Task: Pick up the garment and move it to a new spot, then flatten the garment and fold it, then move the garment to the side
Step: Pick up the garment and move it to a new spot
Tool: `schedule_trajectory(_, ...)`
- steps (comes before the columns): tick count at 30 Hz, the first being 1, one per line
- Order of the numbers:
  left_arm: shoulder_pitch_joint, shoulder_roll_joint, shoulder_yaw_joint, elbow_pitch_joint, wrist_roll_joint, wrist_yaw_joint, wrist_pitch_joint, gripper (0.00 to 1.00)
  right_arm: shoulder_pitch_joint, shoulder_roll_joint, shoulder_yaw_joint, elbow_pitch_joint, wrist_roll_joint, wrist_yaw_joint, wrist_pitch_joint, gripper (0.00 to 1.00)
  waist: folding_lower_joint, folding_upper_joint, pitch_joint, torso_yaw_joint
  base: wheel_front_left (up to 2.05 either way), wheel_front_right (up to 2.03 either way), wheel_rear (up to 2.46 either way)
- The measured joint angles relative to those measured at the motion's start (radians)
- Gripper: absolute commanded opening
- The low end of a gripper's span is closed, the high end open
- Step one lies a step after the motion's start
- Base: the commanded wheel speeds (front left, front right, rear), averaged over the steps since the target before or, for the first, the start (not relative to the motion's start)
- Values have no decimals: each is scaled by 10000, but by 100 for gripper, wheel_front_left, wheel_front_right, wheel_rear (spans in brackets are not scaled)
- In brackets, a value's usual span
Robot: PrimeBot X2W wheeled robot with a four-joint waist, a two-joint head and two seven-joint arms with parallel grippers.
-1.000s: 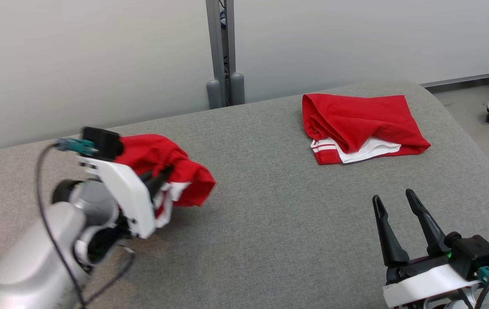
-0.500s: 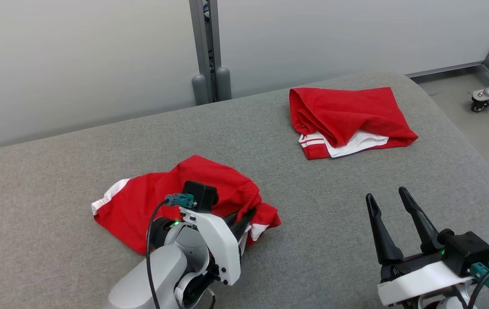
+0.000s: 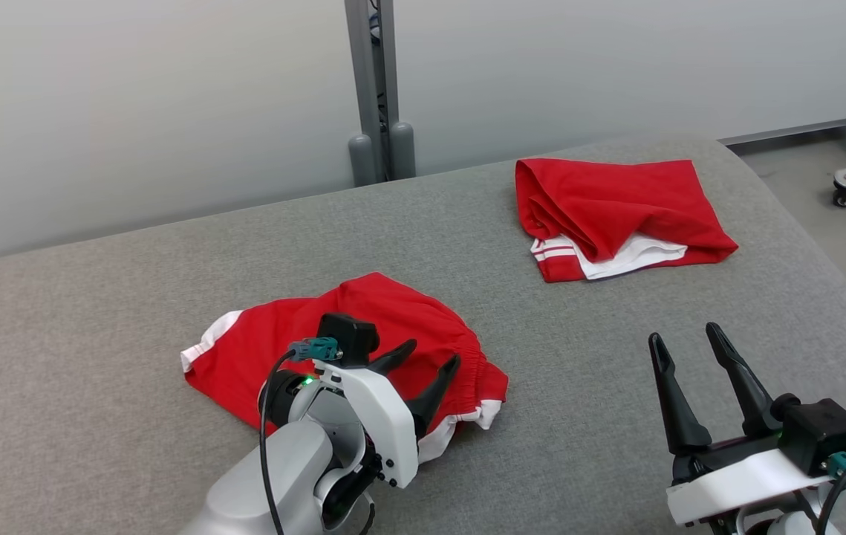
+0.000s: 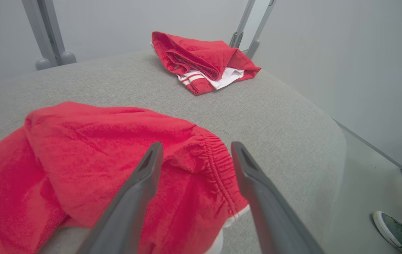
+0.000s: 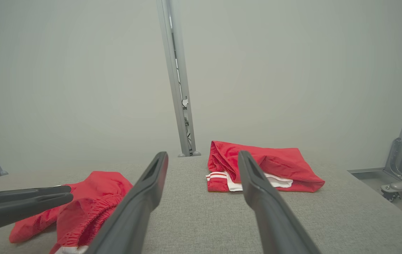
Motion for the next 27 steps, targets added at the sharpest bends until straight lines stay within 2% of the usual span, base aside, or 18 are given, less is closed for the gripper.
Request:
schedule_trajectory(5, -185, 251, 81, -58, 113, -27, -548, 100, 78, -52, -58, -46, 0, 0, 0, 100, 0, 0, -134, 269, 0, 0, 0)
schedule_trajectory(16, 522, 2192, 1225, -1530, 213, 1154, -1964, 100, 388, -111, -293, -123, 50, 0, 0, 100, 0, 0, -356, 941, 0, 0, 0)
schedule_trajectory(17, 522, 2192, 1225, -1530, 213, 1154, -1964, 100, 388, -111, -293, -123, 50, 0, 0, 100, 0, 0, -356, 941, 0, 0, 0)
schedule_trajectory(18, 848, 2437, 1505, -1918, 215, 1350, -2063, 100, 422, -104, -407, -155, 88, 0, 0, 100, 0, 0, -394, 1048, 0, 0, 0)
schedule_trajectory(22, 1737, 2780, 2144, -2817, 439, 1866, -2190, 100, 731, -25, -738, -211, 157, 0, 0, 100, 0, 0, -494, 1282, 0, 0, 0)
schedule_trajectory(23, 1737, 2780, 2144, -2817, 439, 1866, -2190, 100, 731, -25, -738, -211, 157, 0, 0, 100, 0, 0, -494, 1282, 0, 0, 0)
schedule_trajectory(27, 2752, 3009, 3336, -4054, 1051, 2265, -2219, 100, 821, 94, -757, -251, 155, 0, 0, 100, 0, 0, -518, 1456, 0, 0, 0)
